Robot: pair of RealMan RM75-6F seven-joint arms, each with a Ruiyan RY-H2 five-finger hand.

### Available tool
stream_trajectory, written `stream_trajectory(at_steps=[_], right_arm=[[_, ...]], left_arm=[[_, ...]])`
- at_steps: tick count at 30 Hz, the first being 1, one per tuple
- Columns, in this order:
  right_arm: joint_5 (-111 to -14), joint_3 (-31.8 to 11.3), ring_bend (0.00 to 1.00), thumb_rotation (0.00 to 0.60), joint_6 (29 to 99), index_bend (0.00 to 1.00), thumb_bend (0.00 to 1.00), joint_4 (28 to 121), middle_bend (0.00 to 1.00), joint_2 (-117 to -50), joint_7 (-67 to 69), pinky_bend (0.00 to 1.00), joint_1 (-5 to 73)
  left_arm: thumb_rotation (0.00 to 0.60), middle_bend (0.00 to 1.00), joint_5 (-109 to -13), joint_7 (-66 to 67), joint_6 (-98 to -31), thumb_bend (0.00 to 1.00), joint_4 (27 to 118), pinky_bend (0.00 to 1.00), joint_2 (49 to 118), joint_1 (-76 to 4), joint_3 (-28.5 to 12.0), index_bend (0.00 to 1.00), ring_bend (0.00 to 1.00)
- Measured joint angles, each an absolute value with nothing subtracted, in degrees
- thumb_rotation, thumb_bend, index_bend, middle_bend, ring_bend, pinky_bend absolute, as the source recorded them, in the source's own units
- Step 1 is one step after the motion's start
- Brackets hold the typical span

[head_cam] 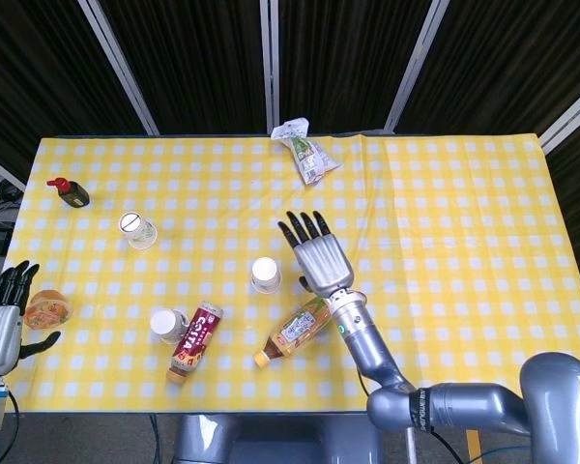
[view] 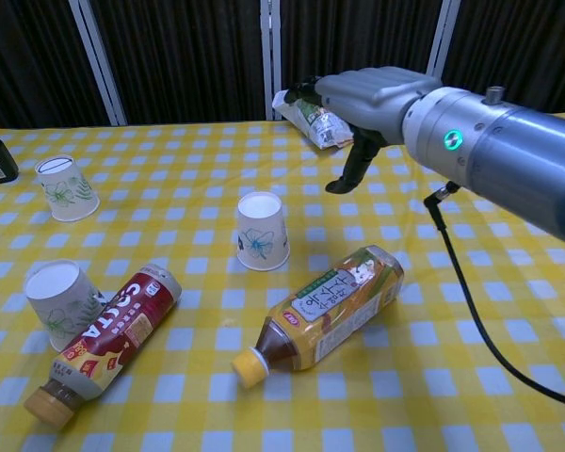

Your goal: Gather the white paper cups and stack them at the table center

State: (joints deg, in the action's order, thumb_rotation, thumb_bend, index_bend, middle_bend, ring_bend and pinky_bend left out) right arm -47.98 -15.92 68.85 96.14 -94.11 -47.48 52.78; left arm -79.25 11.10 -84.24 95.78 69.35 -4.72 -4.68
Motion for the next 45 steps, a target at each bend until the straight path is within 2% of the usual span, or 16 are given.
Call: stream_trajectory(at_steps=[9, 14, 20, 26, 33, 41, 45], right_arm=[[-60.34, -8.84, 0.0, 0.6, 74.96, 0.05, 0.12, 98.5, 0.0, -84.39, -32.88, 0.0, 41.87], [-67.31, -3.69, 0.0, 0.6, 79.94, 0.05, 0.12, 94.56, 0.0, -79.42, -19.66, 0.0, 32.9], [-74.0, -0.03, 0.0, 0.6, 86.37, 0.05, 0.12, 87.42, 0.0, -76.46, -10.25, 0.0, 24.78], [-75.88, 0.19, 0.0, 0.6, 87.67, 0.05, 0.12, 82.14, 0.0, -75.91, -4.91, 0.0, 20.89], [-78.15, -1.19, 0.0, 0.6, 87.74, 0.05, 0.12, 80.61, 0.0, -75.4, -1.41, 0.0, 19.27], [-79.33, -2.78, 0.0, 0.6, 86.59, 0.05, 0.12, 80.0, 0.0, -75.04, 1.45, 0.0, 18.47], [-79.41, -3.78, 0.0, 0.6, 86.29, 0.05, 0.12, 79.61, 0.0, -74.78, 2.33, 0.0, 18.06]], left_arm=[[0.6, 0.0, -79.76, 12.19, -83.72, 0.08, 95.85, 0.0, 70.03, -5.17, -4.18, 0.0, 0.0], [0.6, 0.0, -80.62, 12.16, -83.05, 0.08, 95.67, 0.0, 70.4, -5.74, -3.77, 0.0, 0.0], [0.6, 0.0, -81.54, 10.96, -81.98, 0.08, 95.72, 0.0, 70.1, -6.81, -3.83, 0.0, 0.0], [0.6, 0.0, -82.81, 12.06, -79.77, 0.09, 95.21, 0.0, 69.51, -8.87, -3.96, 0.01, 0.0], [0.6, 0.0, -84.06, 10.82, -71.9, 0.13, 97.7, 0.0, 65.51, -13.59, -4.02, 0.25, 0.0], [0.6, 0.0, -85.89, 8.26, -57.85, 0.13, 102.8, 0.0, 58.76, -22.17, -3.53, 0.25, 0.0], [0.6, 0.0, -85.74, 10.07, -53.59, 0.13, 104.26, 0.0, 57.66, -25.28, -3.25, 0.25, 0.0]])
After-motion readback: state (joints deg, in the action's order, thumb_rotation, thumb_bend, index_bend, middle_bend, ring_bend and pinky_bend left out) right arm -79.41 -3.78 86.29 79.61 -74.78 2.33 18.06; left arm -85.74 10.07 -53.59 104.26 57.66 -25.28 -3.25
